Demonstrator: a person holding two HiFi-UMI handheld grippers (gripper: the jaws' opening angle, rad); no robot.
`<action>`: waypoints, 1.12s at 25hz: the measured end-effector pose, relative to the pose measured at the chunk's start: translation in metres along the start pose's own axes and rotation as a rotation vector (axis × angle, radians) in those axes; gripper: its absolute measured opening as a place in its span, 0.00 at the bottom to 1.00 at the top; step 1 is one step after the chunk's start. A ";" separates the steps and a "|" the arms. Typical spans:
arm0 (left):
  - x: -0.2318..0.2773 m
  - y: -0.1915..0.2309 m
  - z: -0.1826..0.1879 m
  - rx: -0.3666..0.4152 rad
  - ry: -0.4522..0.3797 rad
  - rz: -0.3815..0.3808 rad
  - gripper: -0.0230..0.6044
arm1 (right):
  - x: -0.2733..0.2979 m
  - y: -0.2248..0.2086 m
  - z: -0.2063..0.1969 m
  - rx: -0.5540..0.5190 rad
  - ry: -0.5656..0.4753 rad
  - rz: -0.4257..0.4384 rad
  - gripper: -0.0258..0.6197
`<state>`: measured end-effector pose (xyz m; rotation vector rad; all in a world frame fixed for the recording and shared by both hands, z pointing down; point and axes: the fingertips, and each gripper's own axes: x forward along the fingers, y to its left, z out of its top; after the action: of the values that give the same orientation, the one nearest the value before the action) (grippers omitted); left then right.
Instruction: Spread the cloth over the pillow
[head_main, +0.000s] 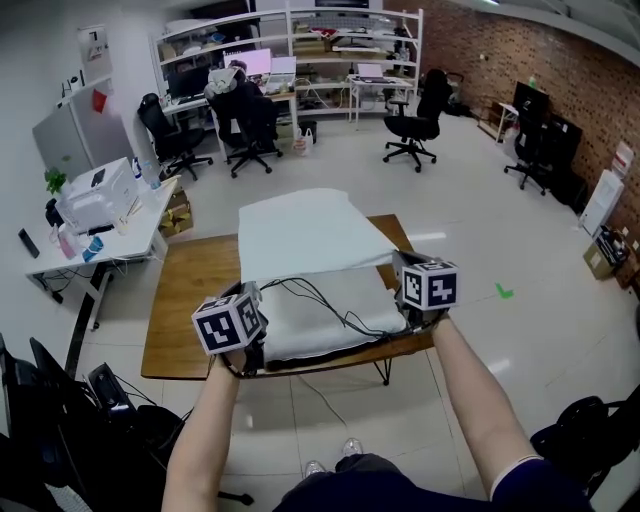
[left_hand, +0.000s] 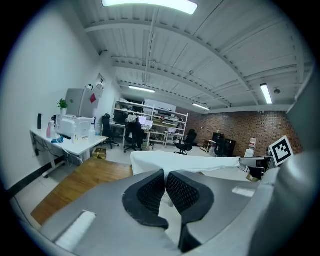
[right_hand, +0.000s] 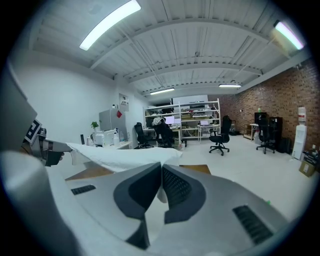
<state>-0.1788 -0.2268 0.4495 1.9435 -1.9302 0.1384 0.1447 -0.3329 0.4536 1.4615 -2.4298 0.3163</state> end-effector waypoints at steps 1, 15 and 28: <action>-0.003 -0.001 -0.003 0.003 0.005 -0.004 0.06 | -0.003 0.000 -0.003 0.003 0.002 -0.004 0.06; -0.017 -0.010 -0.043 0.034 0.080 -0.026 0.06 | -0.020 -0.004 -0.052 0.048 0.078 -0.033 0.06; -0.012 -0.014 -0.078 0.057 0.153 -0.029 0.06 | -0.019 -0.015 -0.105 0.093 0.131 -0.054 0.09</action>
<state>-0.1494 -0.1896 0.5141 1.9357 -1.8172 0.3282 0.1801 -0.2899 0.5453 1.4926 -2.2962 0.5024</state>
